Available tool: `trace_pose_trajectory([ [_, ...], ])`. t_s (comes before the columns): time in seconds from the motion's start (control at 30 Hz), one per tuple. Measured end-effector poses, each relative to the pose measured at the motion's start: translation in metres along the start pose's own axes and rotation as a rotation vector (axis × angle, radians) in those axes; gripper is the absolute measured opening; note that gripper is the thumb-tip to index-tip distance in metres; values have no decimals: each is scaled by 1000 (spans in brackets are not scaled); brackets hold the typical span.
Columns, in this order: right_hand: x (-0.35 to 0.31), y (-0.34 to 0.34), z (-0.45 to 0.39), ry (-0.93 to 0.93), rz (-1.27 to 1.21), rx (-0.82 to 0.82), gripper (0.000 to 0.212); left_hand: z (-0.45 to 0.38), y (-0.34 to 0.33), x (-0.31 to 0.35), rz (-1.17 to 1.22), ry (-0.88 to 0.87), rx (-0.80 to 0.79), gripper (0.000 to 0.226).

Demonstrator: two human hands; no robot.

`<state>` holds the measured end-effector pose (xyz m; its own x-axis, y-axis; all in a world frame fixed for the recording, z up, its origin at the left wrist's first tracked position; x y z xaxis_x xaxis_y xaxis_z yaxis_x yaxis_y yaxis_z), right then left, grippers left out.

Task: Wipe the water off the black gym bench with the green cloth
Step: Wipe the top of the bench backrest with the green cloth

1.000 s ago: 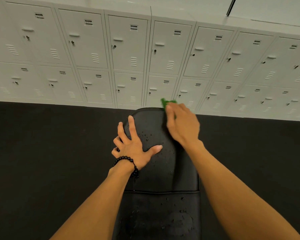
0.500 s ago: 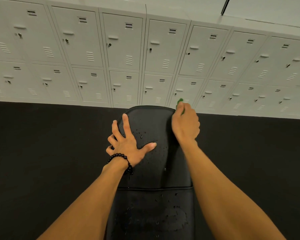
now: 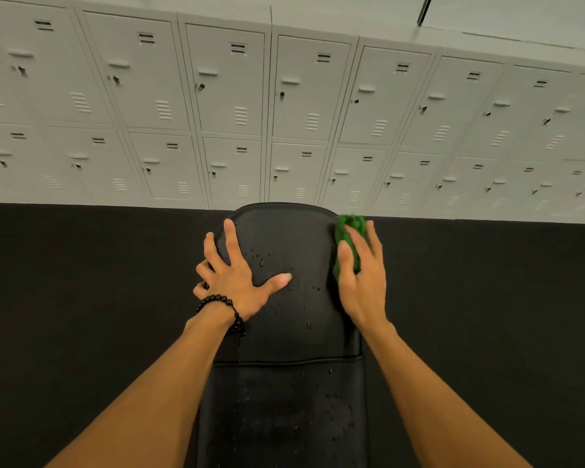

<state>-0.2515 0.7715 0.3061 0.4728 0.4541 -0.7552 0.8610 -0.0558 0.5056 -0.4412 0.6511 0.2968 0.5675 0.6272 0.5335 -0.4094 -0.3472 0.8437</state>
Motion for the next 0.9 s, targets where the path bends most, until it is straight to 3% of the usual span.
trace_pose_trajectory([
  [0.1,10,-2,-14,-267,-165,23,42,-1,0,0,2,3,-6,134],
  [0.27,18,17,61,-208,-65,-11,31,0,-1,0,3,0,-13,134],
  [0.4,22,21,75,-206,31,-27,39,0,0,0,4,-5,-7,134],
  [0.6,-18,-14,-9,-56,150,55,46,-2,-2,-2,23,-11,15,135],
  [0.8,3,3,100,354,300,-40,42,2,0,-1,23,0,7,135],
  [0.9,7,5,68,222,205,-6,39,2,0,0,24,-1,6,134],
])
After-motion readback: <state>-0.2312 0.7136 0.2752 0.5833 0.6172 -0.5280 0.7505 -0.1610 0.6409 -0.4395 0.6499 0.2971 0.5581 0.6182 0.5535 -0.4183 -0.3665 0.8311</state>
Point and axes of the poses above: each hand's wrist, its own z-axis away from the middle knuckle, its own y-axis out of the back of the hand, x = y × z, the point moved 5 cm from there along -z, towards the middle knuckle, and after that the axes turned 6 degrees about x, right-handed, at the moved point
